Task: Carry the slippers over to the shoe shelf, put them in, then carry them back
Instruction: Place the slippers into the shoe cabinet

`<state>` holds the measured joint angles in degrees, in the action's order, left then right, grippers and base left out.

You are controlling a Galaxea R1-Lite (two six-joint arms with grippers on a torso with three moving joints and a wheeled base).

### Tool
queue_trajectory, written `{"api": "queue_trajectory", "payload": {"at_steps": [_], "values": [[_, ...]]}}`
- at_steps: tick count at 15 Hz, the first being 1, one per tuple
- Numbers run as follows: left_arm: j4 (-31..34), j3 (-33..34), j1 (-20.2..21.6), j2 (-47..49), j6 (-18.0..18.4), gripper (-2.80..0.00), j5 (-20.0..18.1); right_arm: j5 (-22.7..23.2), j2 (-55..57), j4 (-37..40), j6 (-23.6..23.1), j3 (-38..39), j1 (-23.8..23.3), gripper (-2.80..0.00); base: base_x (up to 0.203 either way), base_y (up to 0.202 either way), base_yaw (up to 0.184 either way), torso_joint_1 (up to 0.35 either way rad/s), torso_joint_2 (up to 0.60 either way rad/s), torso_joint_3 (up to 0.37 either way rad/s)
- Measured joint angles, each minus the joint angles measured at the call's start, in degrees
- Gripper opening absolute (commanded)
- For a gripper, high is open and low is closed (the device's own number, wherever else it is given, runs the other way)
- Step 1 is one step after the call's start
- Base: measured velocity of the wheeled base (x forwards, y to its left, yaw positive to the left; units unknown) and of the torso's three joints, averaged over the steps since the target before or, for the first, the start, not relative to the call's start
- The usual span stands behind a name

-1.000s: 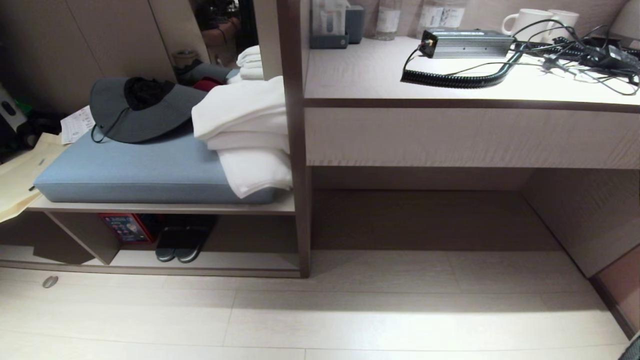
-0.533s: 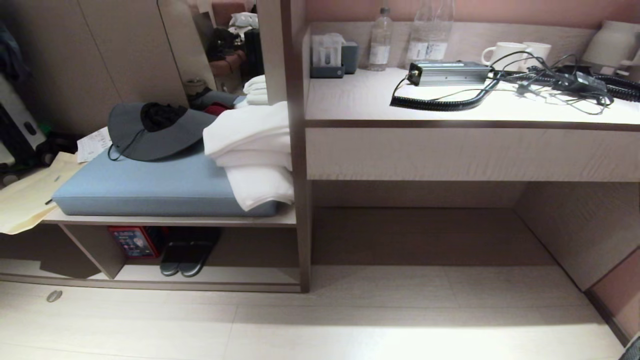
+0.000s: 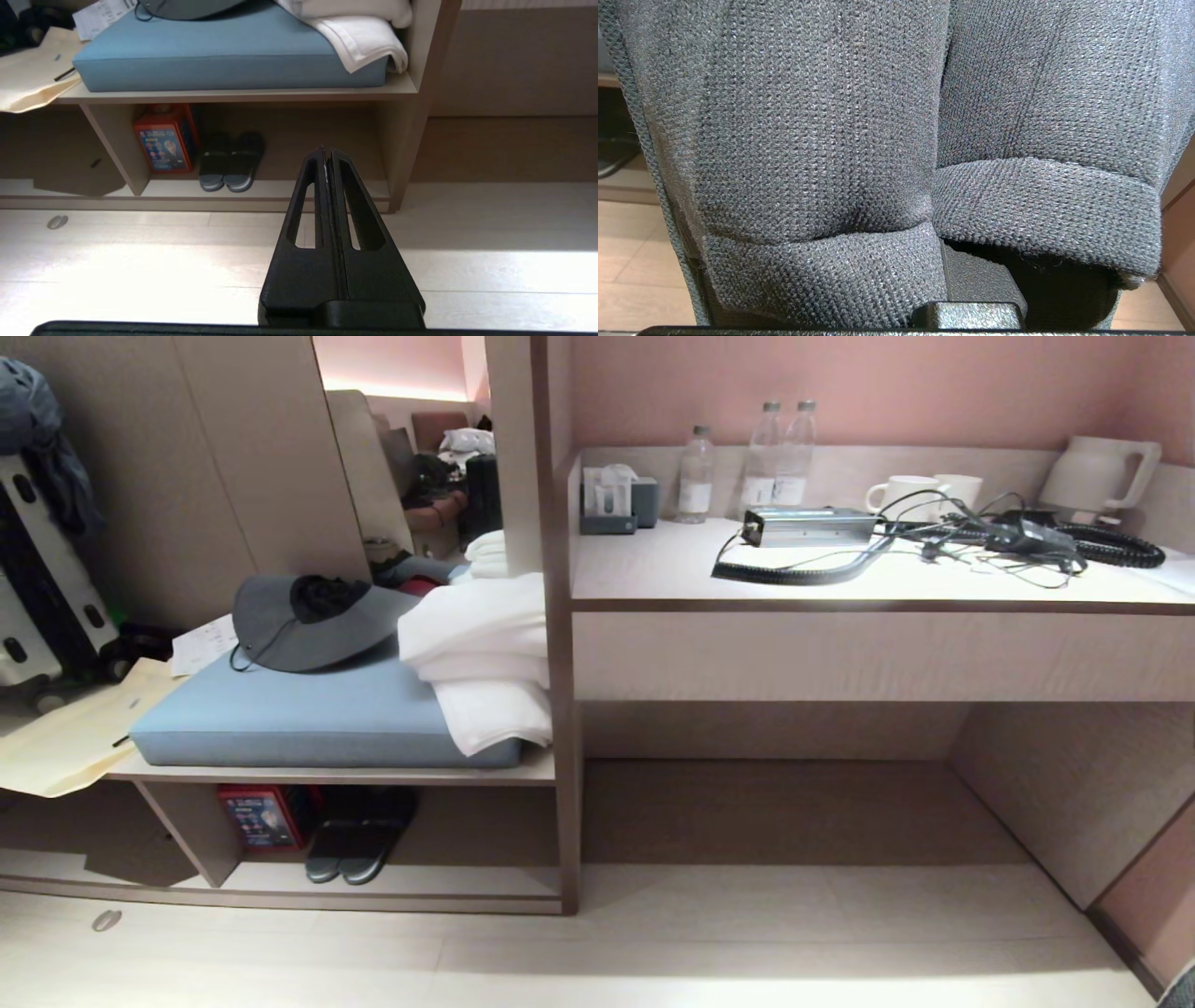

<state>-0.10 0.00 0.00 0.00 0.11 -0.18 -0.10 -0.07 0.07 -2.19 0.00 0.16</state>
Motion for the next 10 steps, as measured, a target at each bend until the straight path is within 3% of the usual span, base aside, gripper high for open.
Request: {"api": "queue_trajectory", "payload": {"at_steps": [10], "values": [[0.02, 0.0, 0.0, 0.0, 0.02, -2.8, 0.0, 0.0, 0.0, -0.04, -0.1, 0.0, 0.0, -2.8, 0.0, 0.0, 0.0, 0.0, 0.0, 0.01]]}}
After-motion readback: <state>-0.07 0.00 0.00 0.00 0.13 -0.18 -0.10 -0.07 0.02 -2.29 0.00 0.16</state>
